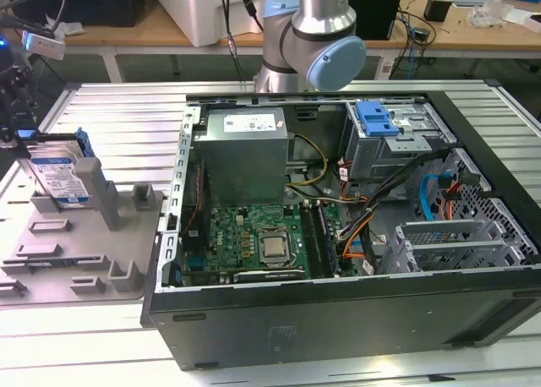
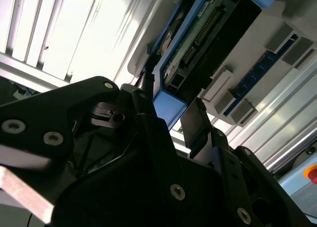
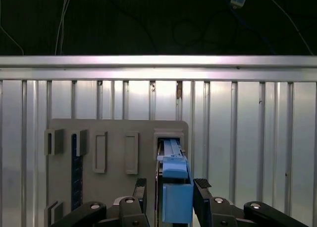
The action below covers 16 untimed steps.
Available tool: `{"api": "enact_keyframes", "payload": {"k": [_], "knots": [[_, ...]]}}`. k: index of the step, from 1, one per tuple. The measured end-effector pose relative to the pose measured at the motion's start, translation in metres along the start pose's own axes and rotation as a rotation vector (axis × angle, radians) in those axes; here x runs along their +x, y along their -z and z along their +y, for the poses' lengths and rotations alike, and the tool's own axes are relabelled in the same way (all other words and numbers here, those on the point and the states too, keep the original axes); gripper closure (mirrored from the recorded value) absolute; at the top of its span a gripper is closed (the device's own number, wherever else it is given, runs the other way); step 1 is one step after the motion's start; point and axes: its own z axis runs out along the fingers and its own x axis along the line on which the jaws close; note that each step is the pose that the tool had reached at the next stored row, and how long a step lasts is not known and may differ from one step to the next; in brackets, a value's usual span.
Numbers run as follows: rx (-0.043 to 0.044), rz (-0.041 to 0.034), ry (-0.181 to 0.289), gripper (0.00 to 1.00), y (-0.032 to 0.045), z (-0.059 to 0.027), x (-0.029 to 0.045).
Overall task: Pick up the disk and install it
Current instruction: 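Pick up the disk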
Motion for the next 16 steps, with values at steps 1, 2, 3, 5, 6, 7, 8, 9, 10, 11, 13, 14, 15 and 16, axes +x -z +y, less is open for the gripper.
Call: {"api": "enact_keyframes", "payload": {"k": [1,2,3,5,6,7,8,9,10,11,13,14,15,16], "knots": [[0.0030,-0.0004,0.002,0.50,-0.0008,0.0023,-0.0001],[0.0056,-0.0005,0.002,0.50,-0.0011,0.0023,-0.0001],[0.0093,-0.0005,0.004,0.50,-0.0018,0.0023,-0.0001],[0.0095,-0.0005,0.004,0.50,-0.0020,0.0023,-0.0002],[0.0095,-0.0005,0.004,0.50,-0.0021,0.0023,-0.0002],[0.0096,-0.0006,0.004,0.50,-0.0023,0.0023,-0.0002],[0.0096,-0.0006,0.004,0.50,-0.0024,0.0023,-0.0002],[0.0096,-0.0006,0.004,0.50,-0.0026,0.0023,-0.0002],[0.0095,-0.0006,0.004,0.50,-0.0027,0.0024,-0.0002],[0.0095,-0.0006,0.004,0.50,-0.0029,0.0024,-0.0002],[0.0096,-0.0006,0.004,0.50,-0.0033,0.0025,-0.0005],[0.0096,-0.0006,0.004,0.50,-0.0038,0.0026,-0.0009],[0.0095,-0.0006,0.004,0.50,-0.0041,0.0026,-0.0011],[0.0095,-0.0006,0.004,0.50,-0.0044,0.0027,-0.0013]]}}
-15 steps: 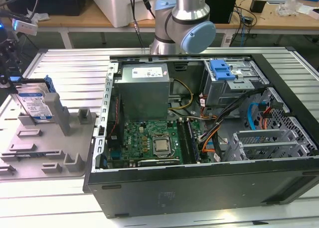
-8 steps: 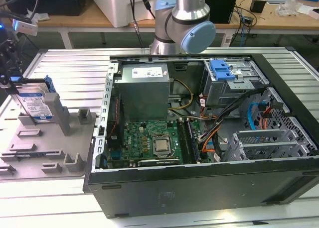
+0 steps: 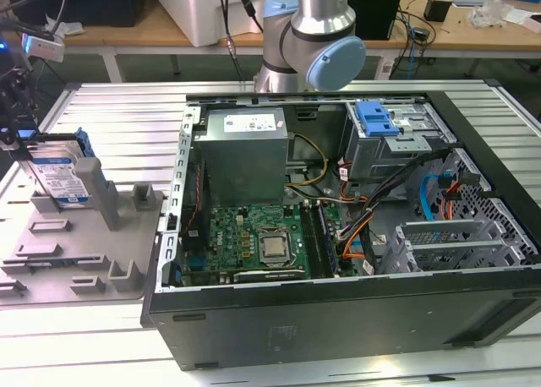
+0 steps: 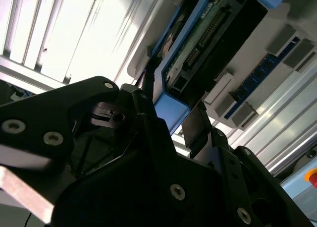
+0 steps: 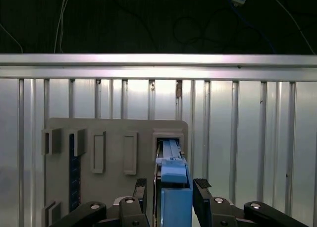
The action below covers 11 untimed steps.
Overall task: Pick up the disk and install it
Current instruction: 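Pick up the disk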
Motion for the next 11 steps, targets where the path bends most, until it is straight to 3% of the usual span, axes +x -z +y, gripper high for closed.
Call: {"api": "enact_keyframes", "payload": {"k": [11], "knots": [[0.0000,0.0000,0.000,0.50,-0.0031,0.0012,-0.0008]]}}
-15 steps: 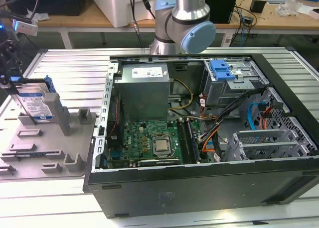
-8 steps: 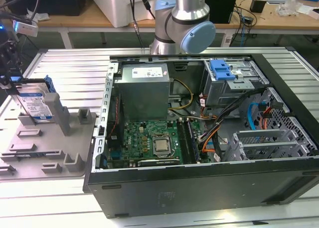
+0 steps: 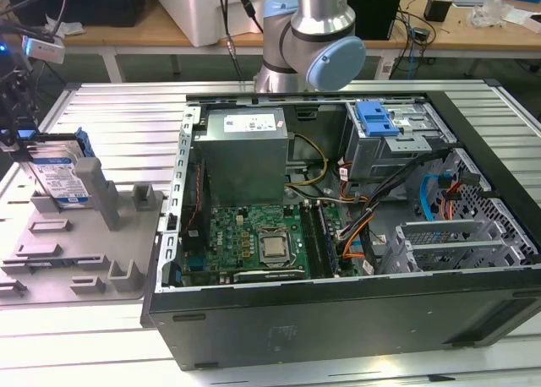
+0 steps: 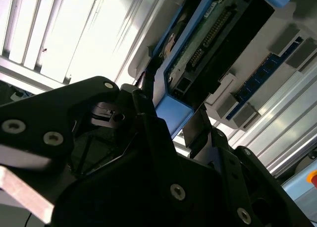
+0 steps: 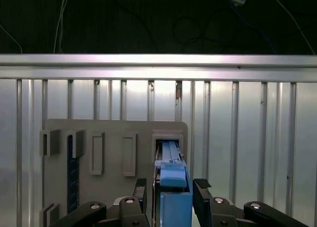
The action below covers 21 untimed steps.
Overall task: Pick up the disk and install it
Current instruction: 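Pick up the disk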
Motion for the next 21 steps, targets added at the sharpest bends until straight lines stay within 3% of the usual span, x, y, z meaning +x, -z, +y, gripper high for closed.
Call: {"api": "enact_keyframes", "payload": {"k": [21], "knots": [[0.0001,0.0000,0.000,0.50,-0.0022,0.0011,-0.0017]]}}
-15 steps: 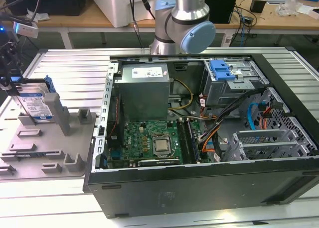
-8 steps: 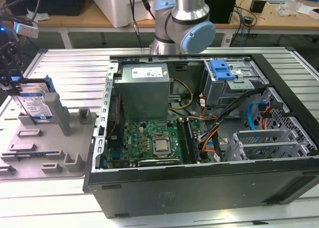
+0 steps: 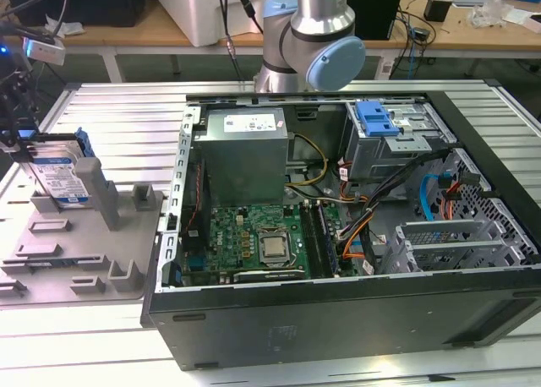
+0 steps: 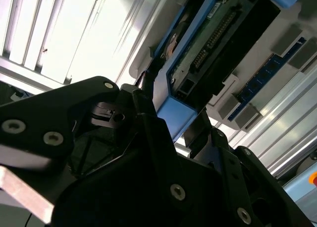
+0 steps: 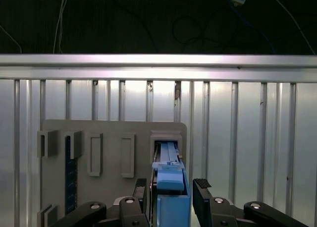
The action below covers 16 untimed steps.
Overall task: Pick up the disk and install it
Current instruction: 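Pick up the disk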
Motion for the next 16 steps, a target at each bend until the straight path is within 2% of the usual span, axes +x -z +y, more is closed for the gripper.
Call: {"api": "enact_keyframes", "payload": {"k": [4,5,12,16], "knots": [[0.0000,0.0006,0.000,0.52,-0.0003,0.0006,0.0000],[0.0000,0.0007,0.000,0.59,-0.0003,0.0006,0.0000],[-0.0002,0.0028,0.000,0.59,-0.0010,0.0012,-0.0001],[-0.0003,0.0075,0.000,0.59,-0.0018,0.0013,-0.0001]]}}
